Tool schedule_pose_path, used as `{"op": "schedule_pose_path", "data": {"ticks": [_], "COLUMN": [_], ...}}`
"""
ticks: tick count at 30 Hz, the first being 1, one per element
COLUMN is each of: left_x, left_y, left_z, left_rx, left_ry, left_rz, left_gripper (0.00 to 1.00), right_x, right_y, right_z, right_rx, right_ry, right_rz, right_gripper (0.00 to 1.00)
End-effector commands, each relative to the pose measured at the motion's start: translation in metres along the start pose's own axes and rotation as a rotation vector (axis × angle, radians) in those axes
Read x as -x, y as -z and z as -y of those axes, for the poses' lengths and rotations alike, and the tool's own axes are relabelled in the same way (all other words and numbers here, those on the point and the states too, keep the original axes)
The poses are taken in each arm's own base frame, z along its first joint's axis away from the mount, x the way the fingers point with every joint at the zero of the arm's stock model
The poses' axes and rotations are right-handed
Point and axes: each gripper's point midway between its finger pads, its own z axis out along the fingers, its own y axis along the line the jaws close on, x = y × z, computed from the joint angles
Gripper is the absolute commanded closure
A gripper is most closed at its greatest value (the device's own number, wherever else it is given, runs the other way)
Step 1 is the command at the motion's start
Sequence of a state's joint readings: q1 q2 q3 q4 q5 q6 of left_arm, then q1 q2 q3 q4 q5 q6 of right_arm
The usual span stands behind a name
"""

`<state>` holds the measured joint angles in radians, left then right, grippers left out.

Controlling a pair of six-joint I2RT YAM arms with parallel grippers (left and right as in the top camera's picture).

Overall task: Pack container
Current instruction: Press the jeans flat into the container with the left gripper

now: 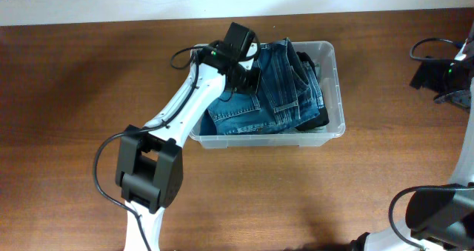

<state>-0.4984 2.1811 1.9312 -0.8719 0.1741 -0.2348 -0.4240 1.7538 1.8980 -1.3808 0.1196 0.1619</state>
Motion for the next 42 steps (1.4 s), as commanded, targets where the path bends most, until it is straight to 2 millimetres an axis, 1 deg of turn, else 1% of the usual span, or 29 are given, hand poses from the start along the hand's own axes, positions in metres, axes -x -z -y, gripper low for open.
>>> {"op": "schedule_pose_path", "data": {"ticks": [1, 2, 5, 9, 14, 18, 20, 21, 25, 27, 28, 30, 33, 37, 38, 39, 40, 41, 42], "left_x": [0.027, 0.036, 0.055, 0.067, 0.072, 0.075, 0.071, 0.065, 0.044, 0.037, 0.036, 0.041, 0.060, 0.083, 0.085, 0.087, 0.084, 0.076, 0.070], "left_y": [0.025, 0.034, 0.050, 0.047, 0.038, 0.019, 0.001, -0.015, -0.063, -0.072, -0.072, -0.061, -0.026, 0.044, 0.056, 0.078, 0.084, 0.089, 0.087], "left_z": [0.013, 0.019, 0.036, 0.049, 0.065, 0.066, 0.063, 0.059, 0.047, 0.049, 0.051, 0.063, 0.078, 0.094, 0.096, 0.099, 0.100, 0.097, 0.094], "left_rx": [-0.008, -0.017, -0.035, 0.031, 0.004, -0.004, 0.003, 0.014, 0.038, 0.019, 0.002, -0.047, -0.089, -0.121, -0.126, -0.133, -0.132, -0.117, -0.103], "left_ry": [0.024, 0.014, -0.013, 0.025, 0.039, 0.059, 0.068, 0.073, 0.079, 0.079, 0.078, 0.073, 0.063, 0.050, 0.049, 0.046, 0.046, 0.051, 0.056], "left_rz": [0.066, 0.099, 0.172, 0.254, 0.287, 0.291, 0.271, 0.244, 0.156, 0.127, 0.118, 0.126, 0.179, 0.268, 0.281, 0.297, 0.295, 0.268, 0.241], "left_gripper": [0.99, 0.99, 0.99, 0.99, 0.99, 0.99, 0.99, 0.99, 0.99, 0.99, 0.99, 0.99, 0.99, 0.99, 0.99, 0.99, 0.99, 0.99, 0.99], "right_x": [0.000, 0.000, 0.000, 0.000, 0.000, 0.000, 0.000, 0.000, 0.000, 0.000, 0.000, 0.000, 0.000, 0.000, 0.000, 0.000, 0.000, 0.000, 0.000], "right_y": [-0.002, -0.002, -0.002, -0.002, -0.002, -0.002, -0.002, -0.002, -0.002, -0.002, -0.002, -0.002, -0.002, -0.002, -0.002, -0.002, -0.002, -0.002, -0.002], "right_z": [0.003, 0.003, 0.003, 0.003, 0.003, 0.003, 0.003, 0.003, 0.003, 0.003, 0.003, 0.003, 0.003, 0.003, 0.003, 0.003, 0.003, 0.003, 0.003], "right_rx": [-0.014, -0.014, -0.014, -0.014, -0.014, -0.014, -0.014, -0.014, -0.014, -0.014, -0.014, -0.014, -0.014, -0.014, -0.014, -0.014, -0.014, -0.014, -0.014], "right_ry": [-0.014, -0.014, -0.014, -0.014, -0.014, -0.014, -0.014, -0.014, -0.014, -0.014, -0.014, -0.014, -0.014, -0.014, -0.014, -0.014, -0.014, -0.014, -0.014], "right_rz": [-0.003, -0.003, -0.002, -0.003, -0.003, -0.003, -0.002, -0.002, -0.003, -0.003, -0.002, -0.002, -0.002, -0.003, -0.002, -0.003, -0.003, -0.002, -0.003], "right_gripper": [0.02, 0.02, 0.02, 0.02, 0.02, 0.02, 0.02, 0.02, 0.02, 0.02, 0.02, 0.01, 0.02, 0.02, 0.02, 0.02, 0.02, 0.02, 0.01]}}
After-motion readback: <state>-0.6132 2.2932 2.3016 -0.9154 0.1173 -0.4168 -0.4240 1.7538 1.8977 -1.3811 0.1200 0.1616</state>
